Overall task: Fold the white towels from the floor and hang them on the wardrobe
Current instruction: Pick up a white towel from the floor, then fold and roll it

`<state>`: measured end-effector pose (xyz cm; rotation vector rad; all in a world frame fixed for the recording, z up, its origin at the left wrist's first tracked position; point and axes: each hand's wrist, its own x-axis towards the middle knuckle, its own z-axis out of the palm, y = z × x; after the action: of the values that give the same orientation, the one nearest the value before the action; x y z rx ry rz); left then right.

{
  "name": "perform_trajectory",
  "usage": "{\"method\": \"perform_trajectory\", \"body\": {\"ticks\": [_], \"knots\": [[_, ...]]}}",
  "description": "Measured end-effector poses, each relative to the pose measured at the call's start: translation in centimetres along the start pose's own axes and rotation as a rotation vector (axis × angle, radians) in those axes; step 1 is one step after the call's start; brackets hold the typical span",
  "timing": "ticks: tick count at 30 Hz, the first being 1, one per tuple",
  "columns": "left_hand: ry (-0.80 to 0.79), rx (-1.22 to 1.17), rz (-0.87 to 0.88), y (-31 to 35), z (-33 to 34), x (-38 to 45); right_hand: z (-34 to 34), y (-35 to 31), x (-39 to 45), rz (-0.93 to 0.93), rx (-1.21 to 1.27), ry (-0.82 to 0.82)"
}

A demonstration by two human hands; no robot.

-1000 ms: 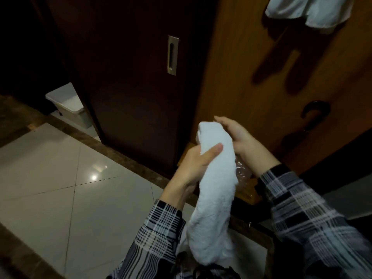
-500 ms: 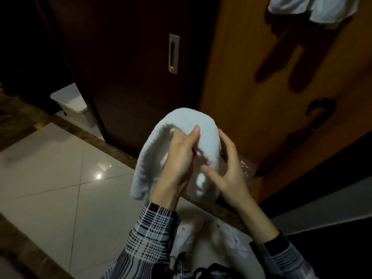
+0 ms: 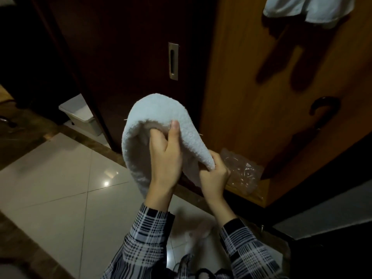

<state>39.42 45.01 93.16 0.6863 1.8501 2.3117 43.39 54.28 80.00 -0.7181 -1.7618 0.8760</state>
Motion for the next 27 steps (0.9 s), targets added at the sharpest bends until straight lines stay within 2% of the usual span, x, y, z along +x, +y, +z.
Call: {"method": "perform_trajectory", "body": {"ticks": [2,5,7,10,16,19,21,27], "knots": [[0.073,0.051,-0.002,-0.7,-0.3,0.1,-0.1,0.5,0.0,0.046,-0.016,-0.059],[0.160,0.102,-0.023,-1.6,-1.3,0.9,-0.7,1.4,0.2,0.359,-0.097,-0.271],[0.201,0.140,-0.043,-2.3,-2.0,1.5,-1.0,2.6,0.0,0.468,-0.137,-0.380],[0.283,0.179,-0.079,-3.2,-3.0,2.2,-1.2,3.5,-0.1,0.426,-0.180,-0.422],[0.415,0.122,-0.105,-4.0,-4.9,3.6,-2.2,4.0,-0.2,0.197,-0.285,-0.499],[0.423,0.098,-0.137,-4.3,-5.0,3.9,-1.5,4.6,-0.8,0.207,-0.254,-0.472],[0.434,0.103,-0.149,-4.2,-4.9,3.9,-1.1,5.0,-1.2,0.286,-0.193,-0.433],[0.418,0.049,-0.180,-4.2,-5.1,4.1,-0.6,5.7,-2.1,0.795,0.102,-0.188]]}}
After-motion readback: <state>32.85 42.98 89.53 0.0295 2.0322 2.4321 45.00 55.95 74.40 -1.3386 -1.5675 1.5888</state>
